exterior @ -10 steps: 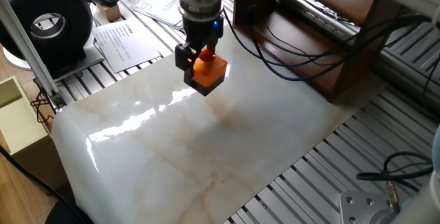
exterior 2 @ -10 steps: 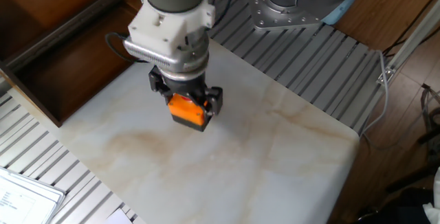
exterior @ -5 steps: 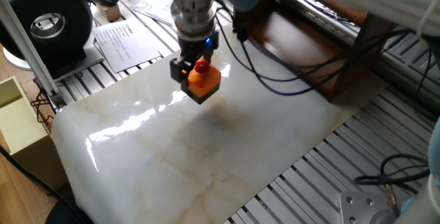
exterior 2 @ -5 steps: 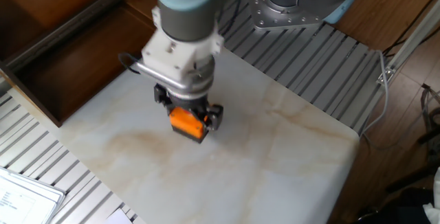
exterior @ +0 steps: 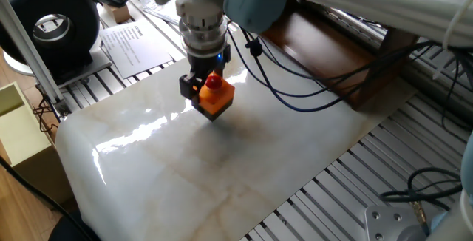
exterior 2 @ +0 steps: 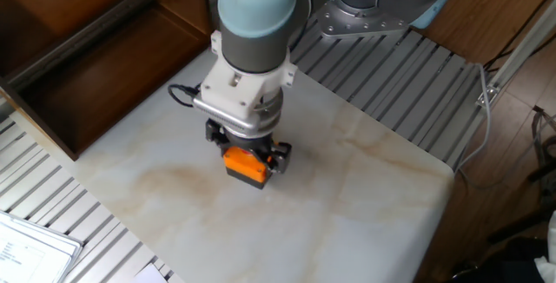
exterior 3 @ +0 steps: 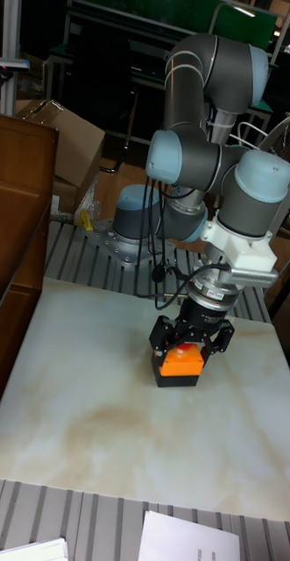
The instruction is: Take the object down from the shelf
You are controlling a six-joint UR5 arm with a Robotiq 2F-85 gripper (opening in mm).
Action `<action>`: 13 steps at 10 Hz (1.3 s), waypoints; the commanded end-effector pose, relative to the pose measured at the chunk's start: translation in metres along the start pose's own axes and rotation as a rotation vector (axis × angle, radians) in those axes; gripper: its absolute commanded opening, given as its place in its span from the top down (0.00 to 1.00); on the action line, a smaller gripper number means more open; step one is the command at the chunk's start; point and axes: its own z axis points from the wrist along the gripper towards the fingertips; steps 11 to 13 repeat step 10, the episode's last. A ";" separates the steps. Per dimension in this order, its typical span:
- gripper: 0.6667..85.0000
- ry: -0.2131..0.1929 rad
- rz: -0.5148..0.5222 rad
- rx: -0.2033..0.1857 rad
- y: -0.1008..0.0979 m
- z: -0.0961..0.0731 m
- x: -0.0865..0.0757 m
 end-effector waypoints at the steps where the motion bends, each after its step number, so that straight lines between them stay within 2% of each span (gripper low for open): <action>1: 1.00 -0.006 0.007 -0.011 0.007 0.029 0.001; 2: 1.00 -0.014 0.014 -0.005 0.006 0.036 0.000; 4: 1.00 -0.016 -0.003 -0.001 0.004 0.029 0.002; 5: 1.00 -0.013 -0.023 0.023 -0.002 0.023 0.005; 6: 1.00 -0.017 -0.045 0.067 -0.013 0.022 0.003; 7: 1.00 -0.015 -0.041 0.084 -0.015 0.023 0.002; 9: 1.00 -0.031 -0.045 0.089 -0.014 0.026 -0.003; 13: 1.00 -0.031 -0.047 0.094 -0.015 0.026 -0.004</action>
